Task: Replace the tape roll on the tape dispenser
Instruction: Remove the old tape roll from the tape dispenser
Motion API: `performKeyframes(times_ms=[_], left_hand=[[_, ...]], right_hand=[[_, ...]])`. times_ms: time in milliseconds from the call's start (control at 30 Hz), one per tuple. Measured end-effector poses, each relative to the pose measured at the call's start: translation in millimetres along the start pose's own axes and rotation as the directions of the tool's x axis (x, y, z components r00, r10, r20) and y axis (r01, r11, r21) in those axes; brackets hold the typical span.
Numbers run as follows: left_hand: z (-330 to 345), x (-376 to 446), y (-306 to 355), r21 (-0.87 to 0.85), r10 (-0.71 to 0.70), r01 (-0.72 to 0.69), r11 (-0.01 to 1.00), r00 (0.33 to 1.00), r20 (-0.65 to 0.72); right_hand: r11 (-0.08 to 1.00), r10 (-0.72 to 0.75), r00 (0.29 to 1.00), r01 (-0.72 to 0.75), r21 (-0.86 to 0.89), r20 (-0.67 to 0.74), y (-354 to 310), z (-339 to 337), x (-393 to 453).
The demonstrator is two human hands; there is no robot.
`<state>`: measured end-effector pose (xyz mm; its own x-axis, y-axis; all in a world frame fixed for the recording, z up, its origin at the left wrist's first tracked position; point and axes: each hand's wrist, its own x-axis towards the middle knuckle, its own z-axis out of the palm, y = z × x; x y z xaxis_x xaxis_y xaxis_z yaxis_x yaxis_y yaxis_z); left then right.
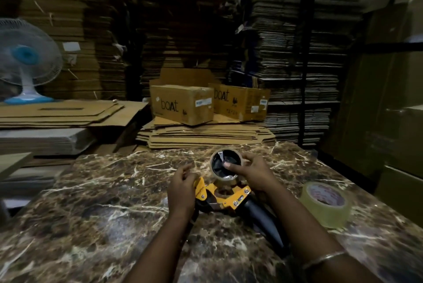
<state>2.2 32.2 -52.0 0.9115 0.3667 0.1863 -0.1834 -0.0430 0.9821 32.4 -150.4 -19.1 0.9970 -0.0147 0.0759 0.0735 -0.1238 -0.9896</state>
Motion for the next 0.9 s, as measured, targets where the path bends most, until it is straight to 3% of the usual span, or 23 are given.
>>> performKeyframes(times_ms=[67, 167, 267, 467, 667, 900], left_hand=[[-9, 5, 3, 0.043, 0.003, -0.003, 0.999, 1.0, -0.019], [-23, 13, 7, 0.012, -0.106, 0.106, 0.994, 0.994, 0.011], [-29, 15, 13, -0.044, -0.142, 0.147, 0.988, 0.985, 0.1], [-24, 24, 21, 0.106, -0.142, 0.113, 0.988, 0.936, 0.323], [-21, 22, 19, 0.064, -0.132, 0.119, 0.991, 0.952, 0.275], [-18, 22, 17, 0.108, -0.102, 0.075, 0.991, 0.957, 0.272]], right_hand=[[1.0, -0.025, 0.999, 0.024, 0.01, 0.039, 5, 5, 2], [1.0, -0.013, 0.993, 0.013, 0.005, 0.115, 11, 9, 5], [0.999, -0.038, 0.982, 0.037, 0.013, 0.184, 15, 11, 9], [0.994, -0.088, 0.97, 0.071, 0.085, 0.225, 13, 16, 4], [0.985, -0.061, 0.983, 0.032, 0.171, 0.171, 12, 18, -2], [0.989, -0.126, 0.983, 0.114, 0.094, 0.133, 17, 17, -8]])
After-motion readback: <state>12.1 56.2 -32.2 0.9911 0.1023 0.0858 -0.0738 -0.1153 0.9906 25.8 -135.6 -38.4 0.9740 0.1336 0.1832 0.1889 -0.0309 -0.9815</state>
